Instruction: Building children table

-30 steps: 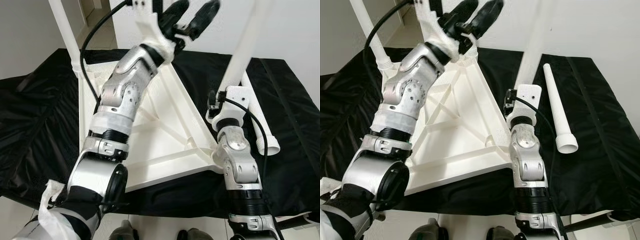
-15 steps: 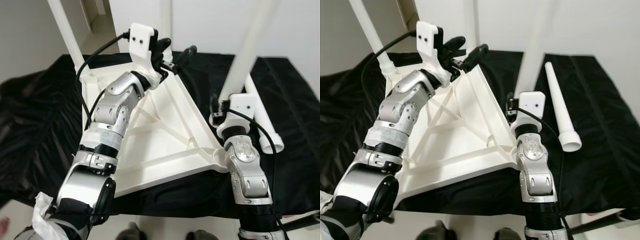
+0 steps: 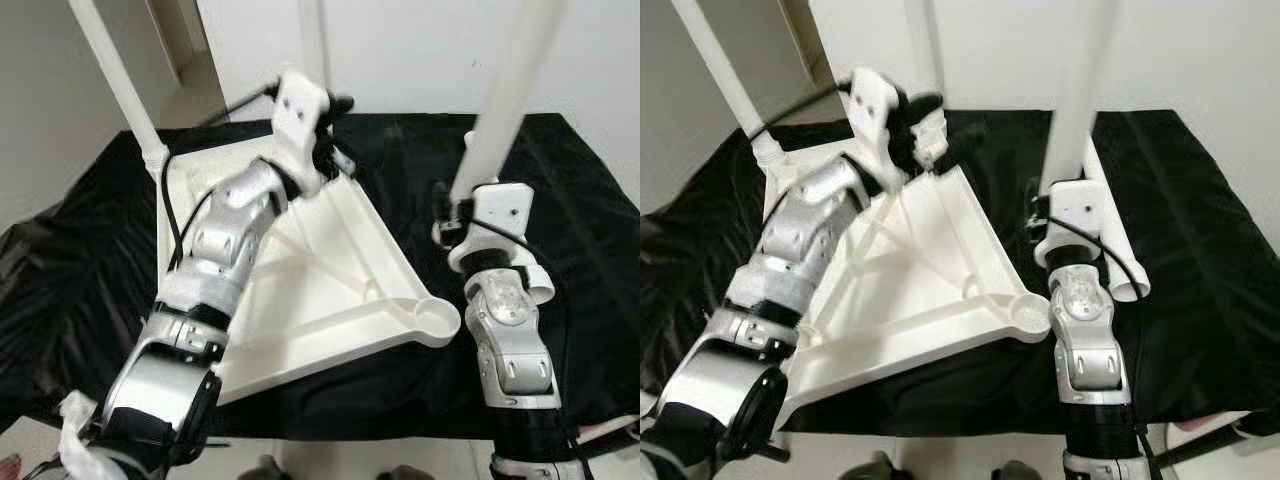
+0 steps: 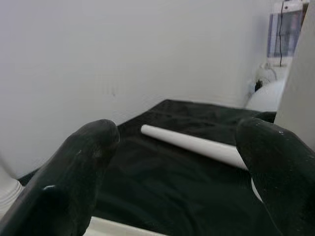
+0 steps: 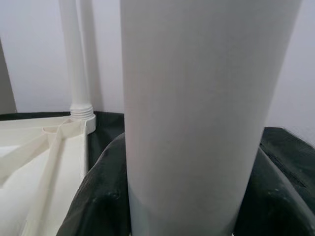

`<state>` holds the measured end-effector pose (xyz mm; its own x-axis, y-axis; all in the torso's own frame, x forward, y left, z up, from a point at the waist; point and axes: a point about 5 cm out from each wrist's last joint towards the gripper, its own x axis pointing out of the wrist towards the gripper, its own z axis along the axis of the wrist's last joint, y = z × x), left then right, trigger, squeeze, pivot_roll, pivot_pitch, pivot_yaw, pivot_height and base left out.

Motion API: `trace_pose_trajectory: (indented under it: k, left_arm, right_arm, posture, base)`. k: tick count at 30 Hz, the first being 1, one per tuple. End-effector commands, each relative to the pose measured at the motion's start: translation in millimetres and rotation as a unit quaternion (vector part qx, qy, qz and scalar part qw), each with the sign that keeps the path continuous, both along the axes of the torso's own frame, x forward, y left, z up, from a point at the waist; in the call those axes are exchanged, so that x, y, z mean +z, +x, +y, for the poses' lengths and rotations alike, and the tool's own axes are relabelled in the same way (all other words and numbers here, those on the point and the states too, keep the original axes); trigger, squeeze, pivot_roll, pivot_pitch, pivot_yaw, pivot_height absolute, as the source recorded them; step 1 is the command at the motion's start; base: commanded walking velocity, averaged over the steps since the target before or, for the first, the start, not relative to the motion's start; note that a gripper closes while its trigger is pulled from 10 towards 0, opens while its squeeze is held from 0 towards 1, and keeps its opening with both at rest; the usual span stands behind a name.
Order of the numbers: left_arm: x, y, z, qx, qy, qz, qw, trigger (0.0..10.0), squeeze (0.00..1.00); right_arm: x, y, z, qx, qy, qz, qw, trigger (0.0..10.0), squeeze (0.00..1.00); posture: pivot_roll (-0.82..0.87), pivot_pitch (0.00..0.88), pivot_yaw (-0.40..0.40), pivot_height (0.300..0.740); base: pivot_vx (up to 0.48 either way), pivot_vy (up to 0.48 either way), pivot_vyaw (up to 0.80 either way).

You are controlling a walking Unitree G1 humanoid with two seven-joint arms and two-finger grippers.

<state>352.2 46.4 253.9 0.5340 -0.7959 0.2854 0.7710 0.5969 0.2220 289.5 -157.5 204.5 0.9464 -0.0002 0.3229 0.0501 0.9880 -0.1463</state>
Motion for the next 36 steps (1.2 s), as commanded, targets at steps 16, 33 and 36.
trace_pose_trajectory:
  k: [16, 33, 36]
  left_arm:
    - [-57, -49.0, 1.7, -0.283, 0.167, 0.073, 0.942, 10.0, 0.0]
    - [-120, -64.4, -8.8, -0.245, 0.342, 0.087, 0.903, 10.0, 0.0]
    - [-127, -53.3, -8.7, -0.189, 0.367, 0.082, 0.907, 10.0, 0.0]
  right_arm:
    - [-8, -15.2, 5.0, -0.005, 0.035, -0.012, 0.999, 10.0, 0.0]
    - [-8, -24.1, -5.1, -0.018, 0.031, -0.015, 0.999, 10.0, 0.0]
    - [-7, -24.4, -6.5, -0.021, 0.031, -0.018, 0.999, 10.0, 0.0]
  posture:
    - [-0.02, 0.0, 0.041, 0.74]
    - [-0.03, 0.007, 0.045, 0.74]
    - [-0.03, 0.008, 0.044, 0.74]
  base:
    - [0.0, 0.0, 0.0]
    - [0.0, 0.0, 0.0]
    - [0.0, 0.0, 0.0]
